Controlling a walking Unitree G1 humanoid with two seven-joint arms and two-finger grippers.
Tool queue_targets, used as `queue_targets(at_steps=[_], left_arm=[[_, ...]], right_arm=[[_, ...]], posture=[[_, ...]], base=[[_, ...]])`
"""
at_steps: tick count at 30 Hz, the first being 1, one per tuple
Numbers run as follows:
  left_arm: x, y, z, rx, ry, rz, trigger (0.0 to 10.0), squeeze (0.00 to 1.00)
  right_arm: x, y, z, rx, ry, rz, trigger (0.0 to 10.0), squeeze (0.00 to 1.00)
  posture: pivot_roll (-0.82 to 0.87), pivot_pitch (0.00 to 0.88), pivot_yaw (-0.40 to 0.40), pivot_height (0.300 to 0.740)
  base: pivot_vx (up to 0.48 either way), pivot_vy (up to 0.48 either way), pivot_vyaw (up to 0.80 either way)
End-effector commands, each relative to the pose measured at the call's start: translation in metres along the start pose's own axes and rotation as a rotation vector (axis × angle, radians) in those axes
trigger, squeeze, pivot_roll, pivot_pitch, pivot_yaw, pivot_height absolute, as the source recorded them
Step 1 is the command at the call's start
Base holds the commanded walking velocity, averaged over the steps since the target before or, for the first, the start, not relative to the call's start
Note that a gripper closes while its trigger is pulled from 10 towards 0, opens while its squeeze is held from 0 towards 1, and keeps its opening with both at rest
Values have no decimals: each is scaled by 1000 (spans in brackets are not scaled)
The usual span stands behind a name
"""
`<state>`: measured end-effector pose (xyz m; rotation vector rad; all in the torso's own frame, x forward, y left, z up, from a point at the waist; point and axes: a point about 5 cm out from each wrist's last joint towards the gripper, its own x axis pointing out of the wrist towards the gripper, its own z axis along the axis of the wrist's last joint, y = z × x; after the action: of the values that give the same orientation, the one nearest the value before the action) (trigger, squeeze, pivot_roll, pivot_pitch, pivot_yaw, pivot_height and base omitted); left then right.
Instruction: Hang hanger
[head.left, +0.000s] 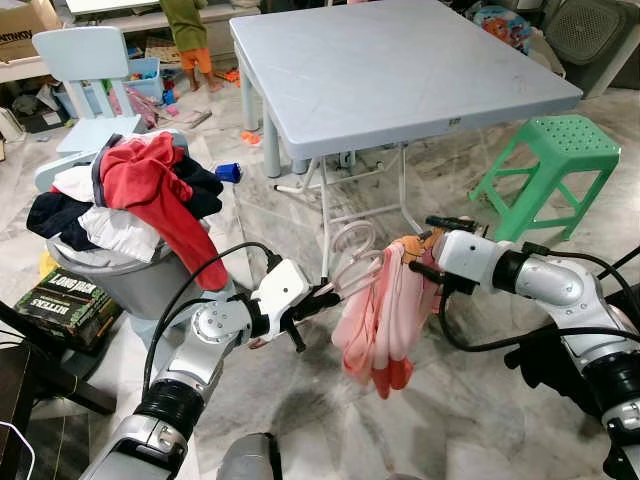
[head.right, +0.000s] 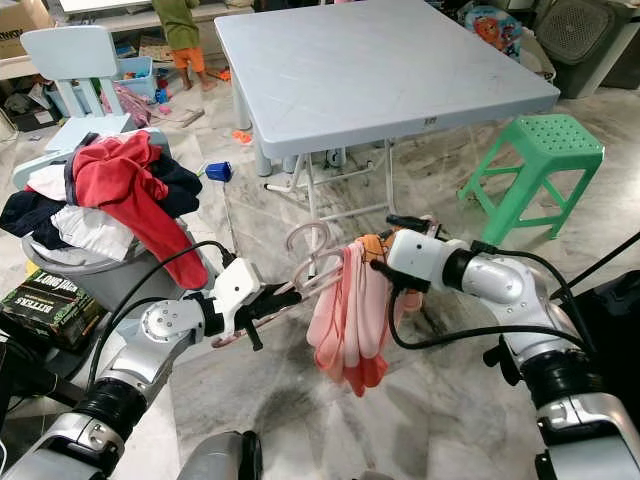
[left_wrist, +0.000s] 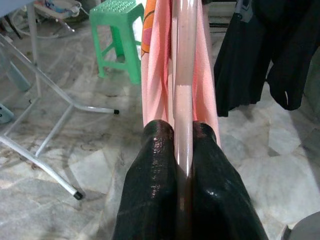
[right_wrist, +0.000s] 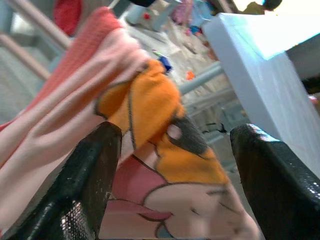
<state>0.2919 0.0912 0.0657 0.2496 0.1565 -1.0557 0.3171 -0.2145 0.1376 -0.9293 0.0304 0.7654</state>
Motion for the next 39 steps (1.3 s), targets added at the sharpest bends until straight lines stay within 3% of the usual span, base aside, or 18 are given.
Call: queue_targets(at_steps=[1,4,8,9,14,15,17,18,19,21,28,36,37,38,39], left_arm=[[-1,6,3,-9,-3,29,0,0],[-1,7,-1,-24,26,49,0,0],[-1,12,-1,-41,37,94,0,0],[-1,14,-2,-68,39,121,0,0],[1,13,2,-67,21,110,0,0],[1,13,3,-62,16,107,0,0],[1,13,4,-57,14,104,0,0],[2,13,6,-58,5,97,0,0],[4,12,12,-58,-13,69,0,0],[4,11,14,-59,-17,51,0,0],[5,4,24,-50,-51,-9,0,0],[4,0,37,-44,-90,-42,0,0],[3,-2,39,-45,-96,-48,0,0],[2,-5,41,-45,-99,-59,0,0],[2,-7,41,-45,-100,-67,0,0]], right_arm=[[-3,-4,-6,35,26,-72,10000,0],[-7,-8,-12,99,55,-170,10000,0],[-11,-3,-20,187,89,-208,10000,0],[-14,1,-25,266,100,-233,10000,1000],[-15,19,-35,365,170,-197,10000,1000],[-15,26,-36,403,174,-150,10000,435],[-15,32,-36,428,173,-119,10000,435],[-15,42,-35,467,161,-54,10000,0],[-14,62,-28,546,127,67,10000,0],[-12,69,-24,574,114,105,10000,0],[12,78,-22,701,121,35,10000,0],[37,77,-12,750,143,-77,10000,0],[41,75,-11,751,143,-110,4510,0],[44,71,-12,757,152,-167,0,0],[45,67,-14,764,167,-217,0,0]], posture=[[-51,29,22,740],[-51,29,23,740],[-49,30,22,740],[-45,31,24,740],[-47,31,33,740],[-45,32,36,740],[-45,32,36,740],[-45,32,36,740],[-45,33,40,740],[-45,33,40,740],[-30,26,45,740],[-21,19,43,740],[-21,19,43,740],[-16,18,41,740],[-13,18,40,740]], base=[[0,0,0],[0,0,0],[0,0,0],[0,0,0],[0,0,0],[0,0,0],[0,0,0],[0,0,0],[0,0,0],[0,0,0],[0,0,0],[0,0,0],[0,0,0],[0,0,0],[0,0,0]])
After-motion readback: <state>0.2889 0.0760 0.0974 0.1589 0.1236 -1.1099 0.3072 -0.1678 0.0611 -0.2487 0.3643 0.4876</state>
